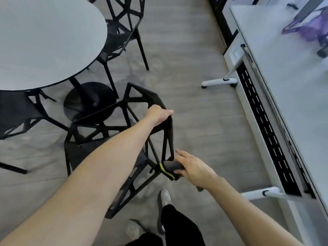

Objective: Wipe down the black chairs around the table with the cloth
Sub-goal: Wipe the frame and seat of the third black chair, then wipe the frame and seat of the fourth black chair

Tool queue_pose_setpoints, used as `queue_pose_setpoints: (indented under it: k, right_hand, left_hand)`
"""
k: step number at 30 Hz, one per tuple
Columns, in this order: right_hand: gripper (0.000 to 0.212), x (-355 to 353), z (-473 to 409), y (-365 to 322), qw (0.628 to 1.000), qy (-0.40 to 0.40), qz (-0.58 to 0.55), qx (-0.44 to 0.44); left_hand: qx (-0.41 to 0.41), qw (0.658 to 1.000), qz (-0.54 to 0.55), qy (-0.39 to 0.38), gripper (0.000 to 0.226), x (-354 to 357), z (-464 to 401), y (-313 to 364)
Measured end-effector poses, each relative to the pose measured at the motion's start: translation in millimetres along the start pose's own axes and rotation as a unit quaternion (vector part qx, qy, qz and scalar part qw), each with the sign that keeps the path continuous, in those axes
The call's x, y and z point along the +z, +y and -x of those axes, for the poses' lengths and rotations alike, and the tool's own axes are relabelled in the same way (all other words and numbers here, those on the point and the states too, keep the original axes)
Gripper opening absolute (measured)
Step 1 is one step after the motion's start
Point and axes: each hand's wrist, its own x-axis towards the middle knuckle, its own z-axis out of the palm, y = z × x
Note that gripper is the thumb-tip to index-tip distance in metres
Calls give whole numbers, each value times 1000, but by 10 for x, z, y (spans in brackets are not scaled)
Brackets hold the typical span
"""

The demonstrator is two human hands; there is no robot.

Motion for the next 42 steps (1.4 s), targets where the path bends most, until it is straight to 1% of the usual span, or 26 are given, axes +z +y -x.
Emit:
queue_pose_setpoints:
  k: [2, 4, 6, 8, 10, 11, 14, 15, 16, 18, 19, 21, 22, 23, 24, 25, 26, 27, 28, 30, 31, 32, 33, 36, 39, 42]
  right_hand:
    - [37, -124, 167, 192, 999, -1, 41, 11]
    - [40, -307, 240, 363, 997, -2, 81, 12]
    - [39, -550, 205, 466, 993, -4, 119, -8]
    - [36, -813, 82, 506, 984, -12, 165, -59]
    - [34, -1014, -125, 520, 971, -34, 204, -118]
    - [32, -1084, -238, 503, 964, -42, 219, -148]
    - [25, -1106, -491, 341, 926, -71, 270, -254]
    - [25, -1056, -565, 261, 910, -83, 283, -292]
    - [26, -1014, -632, 178, 895, -91, 298, -319]
    - [30, -870, -712, -88, 845, -134, 357, -376]
    - [31, -781, -723, -233, 811, -163, 402, -392]
    - [36, -551, -690, -493, 724, -222, 500, -420]
    - [37, -432, -656, -564, 685, -248, 535, -428]
    - [38, -330, -604, -592, 655, -270, 558, -432]
    - [39, -237, -561, -560, 638, -289, 569, -432]
    - [38, -169, -518, -505, 631, -300, 570, -432]
    - [36, -136, -481, -452, 631, -304, 564, -437]
    - [34, -128, -454, -407, 634, -303, 558, -441]
    - [34, -139, -436, -375, 635, -299, 554, -447]
    - [37, -167, -404, -350, 633, -289, 553, -458]
    - [37, -173, -401, -338, 635, -281, 548, -467]
    - [35, -169, -412, -296, 638, -272, 538, -478]
    - [33, -168, -432, -233, 648, -263, 521, -489]
    - [31, -167, -497, 5, 702, -231, 453, -498]
    - [31, -203, -473, 159, 733, -211, 416, -495]
    - [28, -270, -455, 350, 760, -196, 391, -481]
  left_hand:
    - [9, 1000, -24, 7, 58, 119, 134, -78]
    - [9, 1000, -30, 3, 54, 198, 277, -195]
    - [4, 999, -54, -5, 51, 247, 463, -300]
    - [-12, 996, -83, -17, 58, 307, 706, -412]
    - [-25, 994, -104, -27, 75, 371, 1023, -552]
    - [-34, 993, -108, -32, 75, 406, 1173, -641]
    - [-55, 991, -112, -58, 55, 623, 1658, -979]
    - [-64, 988, -126, -63, 55, 720, 1833, -1085]
    - [-64, 985, -141, -77, 60, 796, 1951, -1157]
    - [-80, 983, -140, -87, 75, 1014, 2264, -1349]
    - [-81, 982, -143, -90, 78, 1146, 2415, -1451]
    - [-92, 981, -146, -85, 86, 1481, 2725, -1694]
    - [-99, 981, -150, -75, 92, 1648, 2886, -1795]
    - [-115, 980, -151, -55, 96, 1814, 3045, -1900]
    - [-129, 979, -154, -24, 100, 1963, 3209, -1991]
    - [-148, 976, -163, 8, 103, 2085, 3362, -2104]
    - [-169, 970, -173, 34, 106, 2158, 3520, -2200]
    - [-193, 961, -193, 42, 104, 2194, 3664, -2298]
    - [-212, 952, -219, 37, 94, 2188, 3792, -2381]
    - [-234, 935, -266, 25, 53, 2131, 3987, -2486]
    - [-234, 930, -284, 25, 36, 2086, 4045, -2505]
    - [-228, 925, -304, 24, 27, 2046, 4076, -2499]
    - [-216, 921, -325, 21, 23, 2013, 4068, -2489]
    - [-196, 907, -373, 4, 22, 1919, 3965, -2480]
    - [-194, 899, -393, -5, 21, 1792, 3846, -2504]
    - [-187, 891, -413, 12, 17, 1545, 3672, -2451]
